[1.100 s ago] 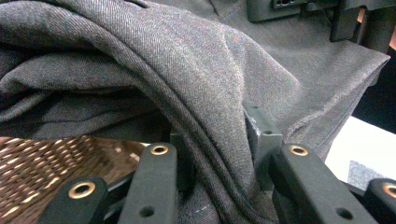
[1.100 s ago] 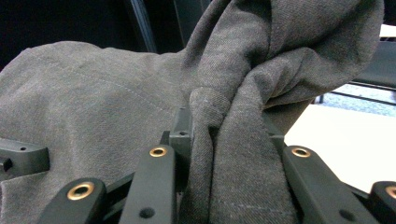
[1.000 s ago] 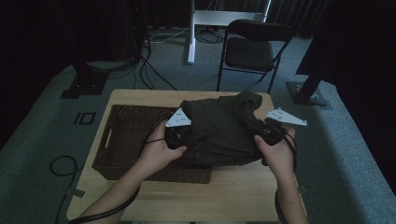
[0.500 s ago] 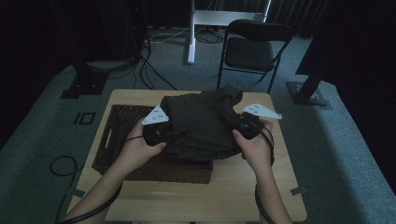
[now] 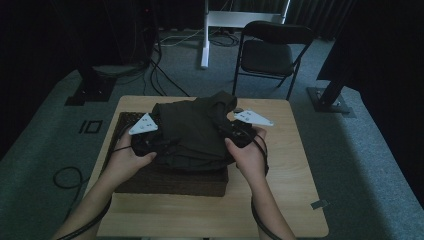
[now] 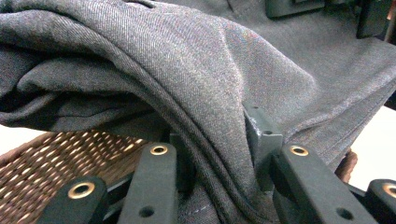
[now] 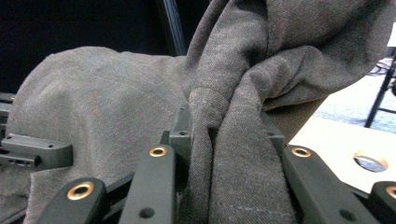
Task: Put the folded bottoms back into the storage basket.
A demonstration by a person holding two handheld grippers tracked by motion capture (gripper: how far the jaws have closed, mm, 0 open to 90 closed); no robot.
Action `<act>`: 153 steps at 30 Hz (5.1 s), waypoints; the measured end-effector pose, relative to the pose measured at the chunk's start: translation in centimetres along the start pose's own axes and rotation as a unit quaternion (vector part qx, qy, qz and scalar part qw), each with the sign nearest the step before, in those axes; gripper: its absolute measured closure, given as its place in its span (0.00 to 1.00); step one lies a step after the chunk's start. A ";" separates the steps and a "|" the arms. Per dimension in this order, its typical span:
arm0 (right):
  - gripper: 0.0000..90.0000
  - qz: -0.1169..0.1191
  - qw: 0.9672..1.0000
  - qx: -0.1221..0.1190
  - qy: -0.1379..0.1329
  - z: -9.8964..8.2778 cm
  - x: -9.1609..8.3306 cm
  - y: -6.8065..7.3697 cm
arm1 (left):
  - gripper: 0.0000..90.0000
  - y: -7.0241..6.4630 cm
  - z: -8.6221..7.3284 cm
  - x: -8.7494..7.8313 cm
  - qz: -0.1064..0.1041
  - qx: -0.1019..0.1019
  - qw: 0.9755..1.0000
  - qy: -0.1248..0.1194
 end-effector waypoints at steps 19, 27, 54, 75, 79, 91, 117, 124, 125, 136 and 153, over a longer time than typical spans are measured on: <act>0.76 0.020 1.000 0.018 0.004 -1.4 5.3 3.6 | 0.77 4.2 -3.7 -1.6 0.039 -0.010 0.999 0.009; 0.76 0.019 0.999 0.030 0.005 -2.6 6.9 4.2 | 0.77 5.4 -5.3 -1.1 0.052 -0.011 0.998 0.023; 0.76 0.000 0.998 0.058 0.032 -7.2 10.7 3.1 | 0.78 7.6 -9.1 2.2 0.038 -0.018 0.998 0.054; 0.75 0.013 0.988 0.067 0.141 -10.4 13.7 2.9 | 0.78 9.0 -12.7 3.8 0.041 -0.046 0.992 0.108; 0.75 0.003 0.985 0.058 0.161 -10.8 14.4 2.7 | 0.77 9.1 -13.3 4.3 0.042 -0.049 0.991 0.118; 0.72 -0.027 0.975 0.040 0.215 -12.6 15.4 2.1 | 0.76 8.8 -14.4 4.9 0.036 -0.048 0.987 0.146; 0.14 -0.070 0.980 -0.052 0.176 -11.0 14.8 0.1 | 0.13 9.5 -10.3 2.9 0.098 -0.042 0.991 0.076; 0.14 -0.059 0.984 -0.055 0.157 -9.7 13.9 0.3 | 0.13 10.0 -9.4 2.6 0.127 -0.056 0.988 0.067; 0.14 -0.057 0.985 -0.056 0.156 -9.4 13.8 0.4 | 0.13 10.0 -9.4 2.6 0.129 -0.058 0.988 0.066; 0.15 -0.041 0.990 -0.062 0.123 -6.5 11.9 0.8 | 0.13 9.6 -7.8 1.1 0.119 -0.075 0.989 0.038; 0.15 -0.047 0.992 -0.088 0.081 -3.5 6.9 -0.8 | 0.13 7.3 -5.3 -1.9 0.099 -0.074 0.992 -0.010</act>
Point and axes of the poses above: each handheld gripper's, and its own axes: x roughly forward along the jaws, z roughly out of its top, y roughly to its left, the point moved 9 cm from there along x, roughly forward along the jaws, and after that the axes turned 5 degrees about y, right-handed, at the moved point
